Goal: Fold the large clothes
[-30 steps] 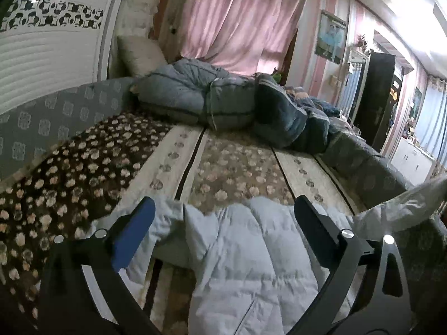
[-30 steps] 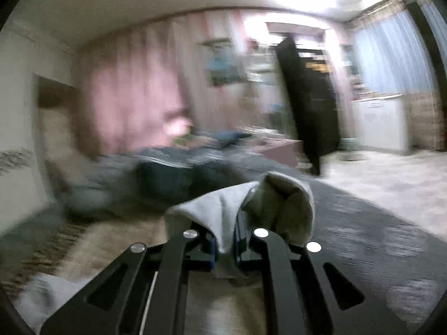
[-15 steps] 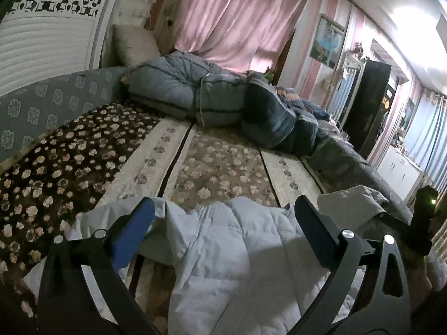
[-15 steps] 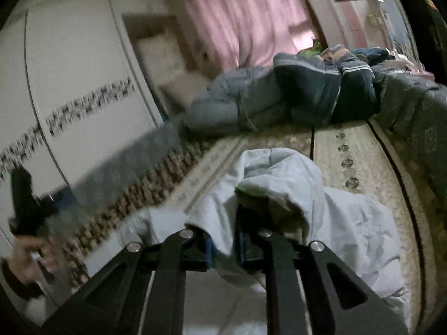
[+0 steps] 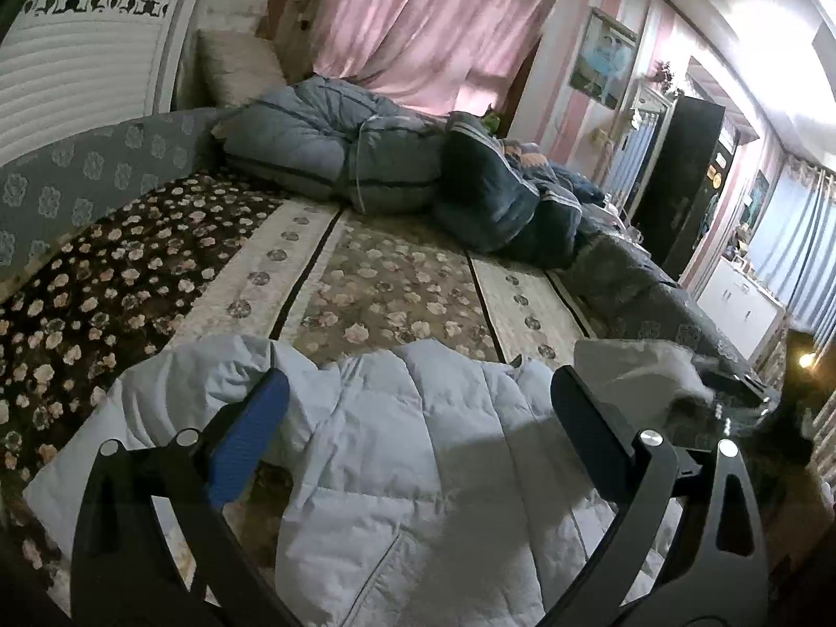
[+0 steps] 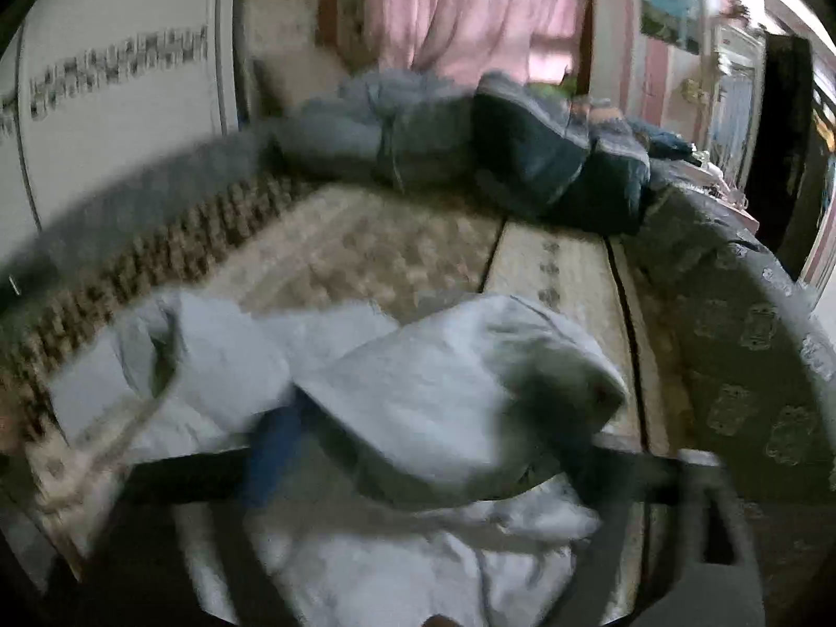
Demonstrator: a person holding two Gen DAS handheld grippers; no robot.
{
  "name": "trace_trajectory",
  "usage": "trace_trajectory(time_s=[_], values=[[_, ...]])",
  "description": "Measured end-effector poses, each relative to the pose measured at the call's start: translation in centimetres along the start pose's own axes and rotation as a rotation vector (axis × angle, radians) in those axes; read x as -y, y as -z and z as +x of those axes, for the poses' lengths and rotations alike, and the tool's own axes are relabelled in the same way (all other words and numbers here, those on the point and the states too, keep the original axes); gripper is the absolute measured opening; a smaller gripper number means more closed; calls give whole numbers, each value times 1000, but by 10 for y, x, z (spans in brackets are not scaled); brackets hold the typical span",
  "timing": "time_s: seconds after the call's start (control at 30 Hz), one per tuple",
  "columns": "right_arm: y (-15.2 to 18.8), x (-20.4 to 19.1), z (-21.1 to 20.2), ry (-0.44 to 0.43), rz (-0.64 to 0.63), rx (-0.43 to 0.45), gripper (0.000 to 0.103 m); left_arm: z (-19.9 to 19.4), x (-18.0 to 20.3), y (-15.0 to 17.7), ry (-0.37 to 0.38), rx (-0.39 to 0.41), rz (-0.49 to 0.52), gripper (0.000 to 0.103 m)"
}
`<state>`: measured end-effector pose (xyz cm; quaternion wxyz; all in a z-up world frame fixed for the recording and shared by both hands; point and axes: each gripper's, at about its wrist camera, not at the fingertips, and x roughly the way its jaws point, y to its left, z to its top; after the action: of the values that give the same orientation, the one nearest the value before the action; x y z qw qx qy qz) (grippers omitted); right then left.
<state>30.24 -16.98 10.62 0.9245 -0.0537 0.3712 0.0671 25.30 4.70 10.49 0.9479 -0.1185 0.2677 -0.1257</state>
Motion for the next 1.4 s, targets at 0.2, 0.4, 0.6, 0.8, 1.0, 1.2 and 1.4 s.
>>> trace_trajectory(time_s=[0.2, 0.4, 0.6, 0.8, 1.0, 1.2, 1.4], values=[[2, 20, -19, 58, 13, 22, 101, -9, 7, -2, -12, 9, 10, 99], [21, 74, -57, 100, 170, 155, 101, 1, 30, 7, 18, -16, 39, 99], [59, 120, -35, 116, 258, 70, 101, 38, 61, 31, 48, -75, 72, 99], [97, 159, 3, 139, 334, -13, 101, 95, 61, 53, -23, -145, 85, 99], [150, 203, 63, 33, 512, -144, 101, 142, 60, 72, -42, -200, 114, 95], [185, 196, 135, -35, 498, -320, 101, 182, 57, 92, -66, -265, 108, 95], [182, 182, 164, -118, 503, -288, 16, 197, 51, 104, -97, -291, 98, 96]])
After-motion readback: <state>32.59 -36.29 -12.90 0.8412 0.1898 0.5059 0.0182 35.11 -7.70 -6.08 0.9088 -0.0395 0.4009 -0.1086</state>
